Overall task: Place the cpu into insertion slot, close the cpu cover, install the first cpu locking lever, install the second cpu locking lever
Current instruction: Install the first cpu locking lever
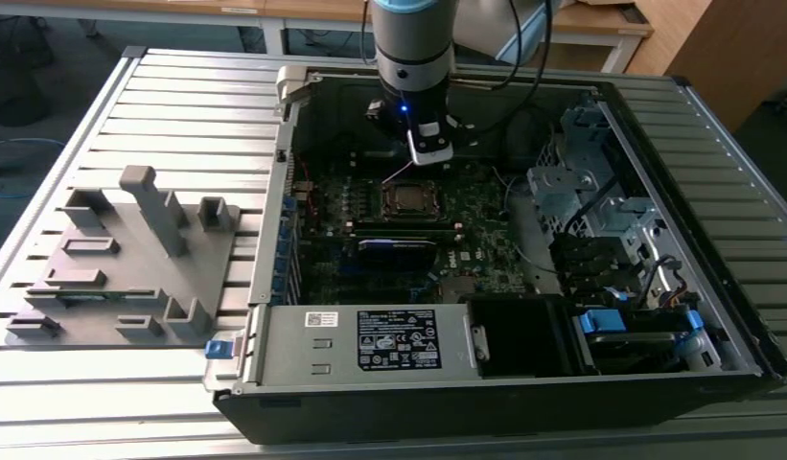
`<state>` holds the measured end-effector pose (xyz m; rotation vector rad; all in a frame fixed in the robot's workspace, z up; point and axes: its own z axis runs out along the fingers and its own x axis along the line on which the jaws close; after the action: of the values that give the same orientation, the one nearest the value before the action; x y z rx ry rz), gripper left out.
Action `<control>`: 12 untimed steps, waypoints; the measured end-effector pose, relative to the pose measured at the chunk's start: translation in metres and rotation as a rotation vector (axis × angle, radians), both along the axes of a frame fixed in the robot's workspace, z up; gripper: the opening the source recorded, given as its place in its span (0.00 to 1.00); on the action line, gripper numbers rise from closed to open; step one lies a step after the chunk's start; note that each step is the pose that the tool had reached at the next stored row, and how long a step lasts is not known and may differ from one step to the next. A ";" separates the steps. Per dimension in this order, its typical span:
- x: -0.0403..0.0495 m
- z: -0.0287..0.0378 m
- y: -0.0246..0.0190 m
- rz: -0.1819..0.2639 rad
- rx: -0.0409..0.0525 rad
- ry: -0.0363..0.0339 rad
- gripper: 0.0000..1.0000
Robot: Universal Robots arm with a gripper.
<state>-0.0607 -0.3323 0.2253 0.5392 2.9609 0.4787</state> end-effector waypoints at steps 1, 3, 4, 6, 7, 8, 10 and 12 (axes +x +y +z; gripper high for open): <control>0.0000 -0.0001 -0.0001 0.000 0.0001 -0.0005 0.10; -0.0007 -0.0003 -0.0005 0.000 0.0003 -0.0009 0.10; -0.0011 -0.0003 -0.0007 0.000 0.0010 -0.0009 0.10; -0.0028 -0.0007 -0.0014 0.000 0.0035 -0.0012 0.10; -0.0036 -0.0010 -0.0016 0.000 0.0049 -0.0013 0.10; -0.0044 -0.0012 -0.0019 0.000 0.0074 -0.0014 0.10; -0.0058 -0.0019 -0.0027 0.001 0.0134 -0.0016 0.10; -0.0074 -0.0028 -0.0038 0.001 0.0213 -0.0018 0.10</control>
<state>-0.0681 -0.3361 0.2225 0.5385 2.9579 0.5112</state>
